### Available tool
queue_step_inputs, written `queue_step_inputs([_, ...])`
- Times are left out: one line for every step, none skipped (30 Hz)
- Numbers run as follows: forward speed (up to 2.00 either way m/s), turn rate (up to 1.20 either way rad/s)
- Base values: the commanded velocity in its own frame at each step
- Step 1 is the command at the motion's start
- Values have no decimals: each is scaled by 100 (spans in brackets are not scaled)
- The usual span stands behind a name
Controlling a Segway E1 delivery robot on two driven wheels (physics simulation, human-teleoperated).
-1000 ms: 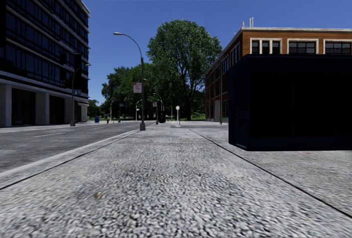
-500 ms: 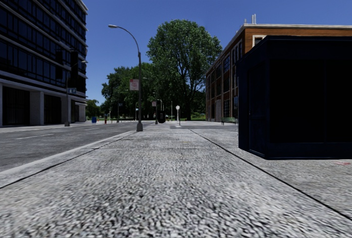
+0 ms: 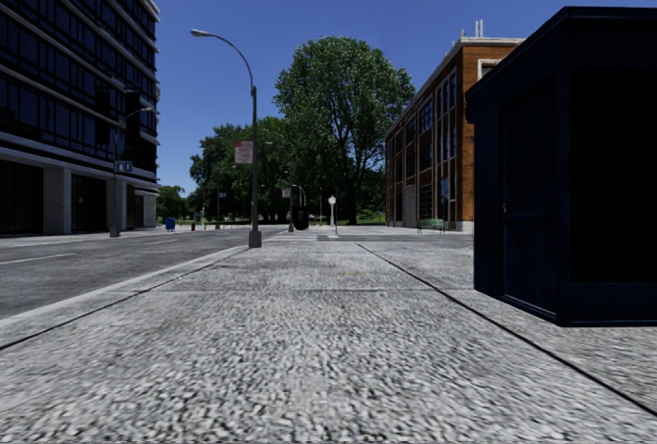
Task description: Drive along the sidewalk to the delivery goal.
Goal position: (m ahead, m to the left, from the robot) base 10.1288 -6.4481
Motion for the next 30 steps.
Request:
queue_step_inputs([200,0])
queue_step_inputs([200,0])
queue_step_inputs([200,0])
queue_step_inputs([200,0])
queue_step_inputs([200,0])
queue_step_inputs([200,0])
queue_step_inputs([200,0])
queue_step_inputs([200,0])
queue_step_inputs([200,0])
queue_step_inputs([200,0])
queue_step_inputs([200,0])
queue_step_inputs([200,0])
queue_step_inputs([200,0])
queue_step_inputs([200,0])
queue_step_inputs([200,0])
queue_step_inputs([200,0])
queue_step_inputs([200,0])
queue_step_inputs([200,0])
queue_step_inputs([200,0])
queue_step_inputs([200,0])
queue_step_inputs([200,0])
queue_step_inputs([200,0])
queue_step_inputs([200,0])
queue_step_inputs([200,0])
queue_step_inputs([200,0])
queue_step_inputs([200,0])
queue_step_inputs([200,-10])
queue_step_inputs([200,-10])
queue_step_inputs([200,-33])
queue_step_inputs([200,-42])
